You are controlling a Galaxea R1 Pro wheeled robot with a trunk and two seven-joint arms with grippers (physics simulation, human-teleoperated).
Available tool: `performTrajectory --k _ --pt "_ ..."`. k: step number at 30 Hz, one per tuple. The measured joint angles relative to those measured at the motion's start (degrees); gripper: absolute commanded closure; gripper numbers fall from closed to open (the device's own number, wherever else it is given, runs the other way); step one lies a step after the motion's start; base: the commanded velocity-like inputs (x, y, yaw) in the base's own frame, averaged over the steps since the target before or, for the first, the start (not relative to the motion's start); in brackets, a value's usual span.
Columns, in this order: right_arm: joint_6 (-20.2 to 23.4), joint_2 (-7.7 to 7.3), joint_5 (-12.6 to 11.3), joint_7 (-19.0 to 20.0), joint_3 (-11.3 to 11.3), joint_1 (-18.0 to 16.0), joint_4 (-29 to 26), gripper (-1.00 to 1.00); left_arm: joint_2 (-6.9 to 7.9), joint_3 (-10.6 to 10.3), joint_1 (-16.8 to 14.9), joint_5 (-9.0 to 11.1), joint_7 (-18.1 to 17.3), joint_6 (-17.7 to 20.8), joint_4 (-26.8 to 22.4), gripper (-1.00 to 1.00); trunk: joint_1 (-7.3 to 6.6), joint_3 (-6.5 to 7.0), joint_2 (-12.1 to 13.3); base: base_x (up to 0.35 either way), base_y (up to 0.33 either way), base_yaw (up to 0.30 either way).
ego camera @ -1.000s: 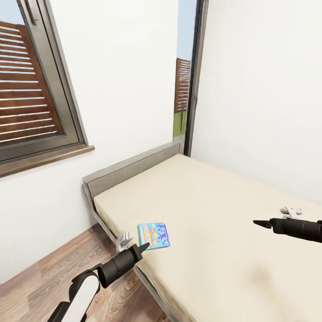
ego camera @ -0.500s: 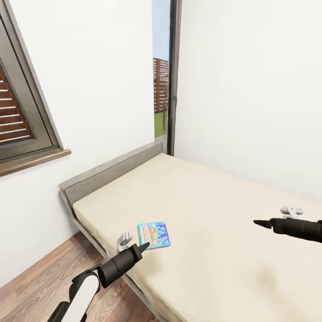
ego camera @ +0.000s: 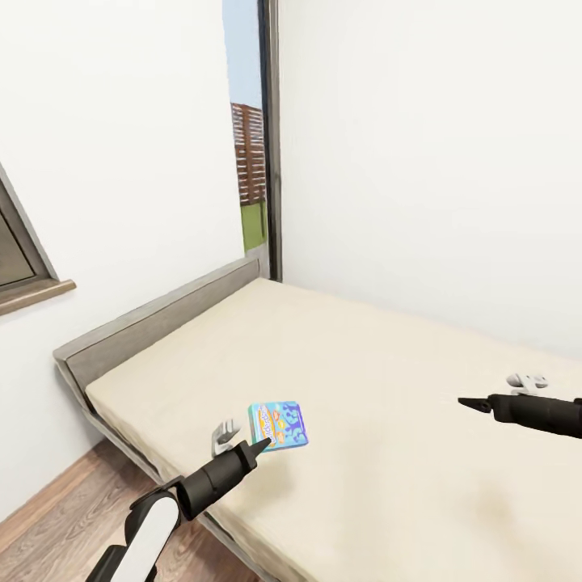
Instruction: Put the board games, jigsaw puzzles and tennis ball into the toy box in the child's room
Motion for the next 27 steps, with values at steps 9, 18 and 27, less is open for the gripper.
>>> performTrajectory --k 9,18,27 --pt "0.0 0.0 0.0 0.05 -0.07 0.0 0.0 -1.0 0.04 0.02 0.0 0.01 0.0 0.13 0.01 1.0 0.0 0.0 0.0 0.0 0.0 -0.282" --pt "0.08 0.0 -0.01 0.14 -0.32 -0.01 0.0 -1.0 0.14 0.03 0.0 0.01 -0.03 0.28 -0.09 1.0 0.0 0.0 0.0 0.0 0.0 -0.282" --pt "0.09 0.0 -0.04 0.15 -0.34 -0.02 0.0 -1.0 0.39 0.05 0.0 0.11 -0.08 0.3 -0.4 1.0 -1.09 0.89 1.99 0.0 0.0 -0.252"
